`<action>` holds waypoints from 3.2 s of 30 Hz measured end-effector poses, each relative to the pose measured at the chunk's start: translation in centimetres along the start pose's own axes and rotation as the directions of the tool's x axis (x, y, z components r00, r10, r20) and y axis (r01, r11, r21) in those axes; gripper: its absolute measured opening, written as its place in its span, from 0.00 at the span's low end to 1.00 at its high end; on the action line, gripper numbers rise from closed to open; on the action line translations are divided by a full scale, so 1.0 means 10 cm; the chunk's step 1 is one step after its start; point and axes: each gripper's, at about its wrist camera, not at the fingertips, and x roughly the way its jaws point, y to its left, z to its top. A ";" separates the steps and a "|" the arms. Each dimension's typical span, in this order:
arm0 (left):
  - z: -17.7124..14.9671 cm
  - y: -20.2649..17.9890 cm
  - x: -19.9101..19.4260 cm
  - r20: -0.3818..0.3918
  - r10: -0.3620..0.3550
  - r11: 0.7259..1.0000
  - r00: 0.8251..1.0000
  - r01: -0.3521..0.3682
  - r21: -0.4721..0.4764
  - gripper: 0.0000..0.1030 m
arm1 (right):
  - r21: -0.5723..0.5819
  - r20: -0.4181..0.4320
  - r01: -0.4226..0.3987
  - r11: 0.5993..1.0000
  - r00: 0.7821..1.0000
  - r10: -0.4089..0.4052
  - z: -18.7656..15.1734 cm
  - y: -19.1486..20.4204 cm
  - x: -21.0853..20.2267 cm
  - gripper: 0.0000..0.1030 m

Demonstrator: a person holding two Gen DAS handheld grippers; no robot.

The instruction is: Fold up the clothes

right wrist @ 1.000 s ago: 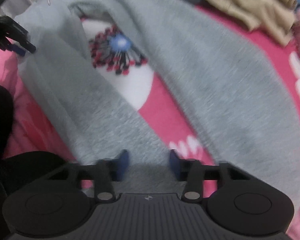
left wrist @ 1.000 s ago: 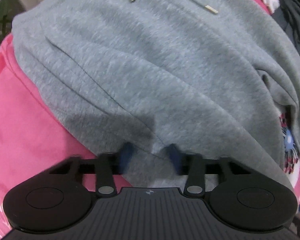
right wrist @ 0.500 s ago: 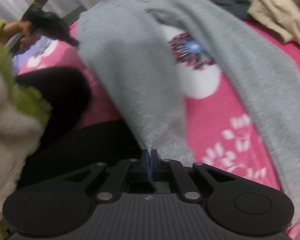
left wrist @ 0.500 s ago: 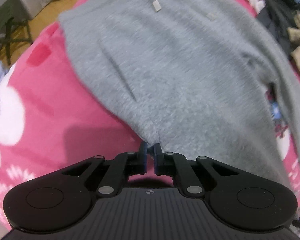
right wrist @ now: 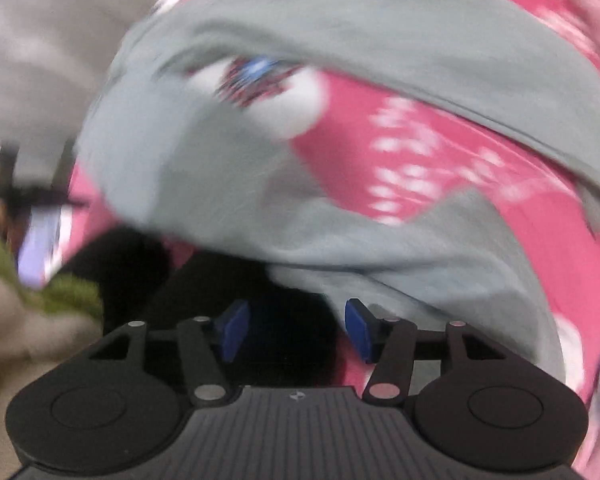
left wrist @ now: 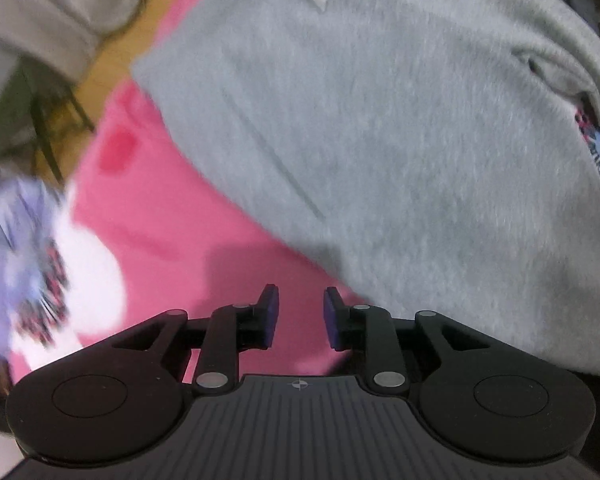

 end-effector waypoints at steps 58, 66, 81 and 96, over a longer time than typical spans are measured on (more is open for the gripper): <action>0.28 0.51 -0.22 0.294 0.048 0.992 0.955 -0.010 -0.128 0.66 | -0.703 0.338 0.149 0.695 0.930 0.142 3.51 1.84 1.06 0.72; 0.19 1.47 0.26 0.275 -0.004 0.867 0.961 0.141 -0.479 0.66 | -0.808 0.108 0.008 0.589 0.985 0.134 4.18 3.69 2.53 0.81; 0.19 1.37 0.37 0.363 -0.090 0.832 0.927 0.270 -0.484 0.19 | -0.848 0.034 0.043 0.528 0.999 -0.028 4.25 4.28 3.42 0.31; 0.40 1.58 -0.02 0.493 0.065 0.757 0.868 0.279 -0.591 0.00 | -0.833 0.218 0.156 0.530 0.974 0.055 4.25 4.58 2.96 0.08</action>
